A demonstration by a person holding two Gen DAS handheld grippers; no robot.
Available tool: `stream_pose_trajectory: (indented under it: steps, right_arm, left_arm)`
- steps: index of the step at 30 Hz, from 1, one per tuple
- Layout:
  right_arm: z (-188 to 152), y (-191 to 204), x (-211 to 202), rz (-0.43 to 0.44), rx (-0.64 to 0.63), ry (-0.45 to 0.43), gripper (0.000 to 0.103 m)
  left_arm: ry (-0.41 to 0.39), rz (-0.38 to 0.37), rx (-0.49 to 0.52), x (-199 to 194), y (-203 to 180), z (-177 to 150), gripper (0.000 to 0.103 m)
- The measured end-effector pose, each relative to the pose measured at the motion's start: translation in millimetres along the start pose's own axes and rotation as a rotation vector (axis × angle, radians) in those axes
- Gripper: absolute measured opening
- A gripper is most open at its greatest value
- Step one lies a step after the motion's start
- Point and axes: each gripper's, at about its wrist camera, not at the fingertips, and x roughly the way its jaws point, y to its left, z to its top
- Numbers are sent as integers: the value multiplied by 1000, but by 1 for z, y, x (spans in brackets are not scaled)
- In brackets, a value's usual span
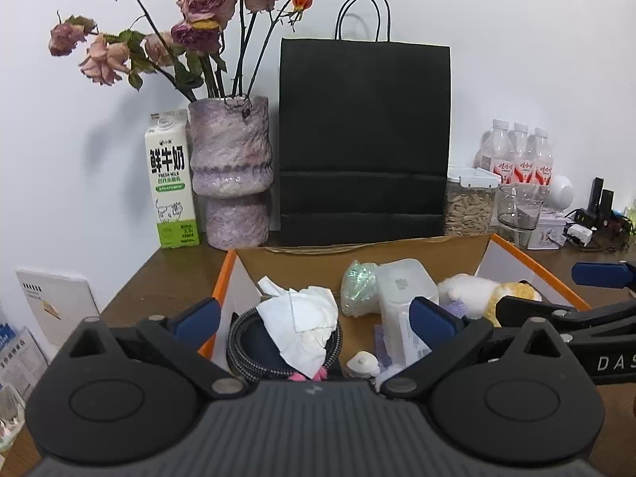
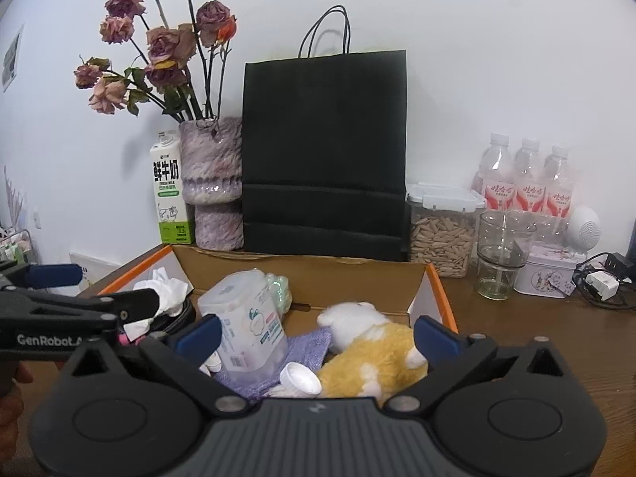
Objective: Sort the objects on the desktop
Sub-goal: 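Carry both white caps into the red box and release them, then lift both grippers out of the box and return over the table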
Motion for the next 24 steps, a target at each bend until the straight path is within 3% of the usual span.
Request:
stream_pose_trajectory:
  steps: [24]
  right_arm:
    - [-9,-1,-37,-20,-57,-24,103]
  left_arm:
    - [-36,-24,28,-33,0,-13,103]
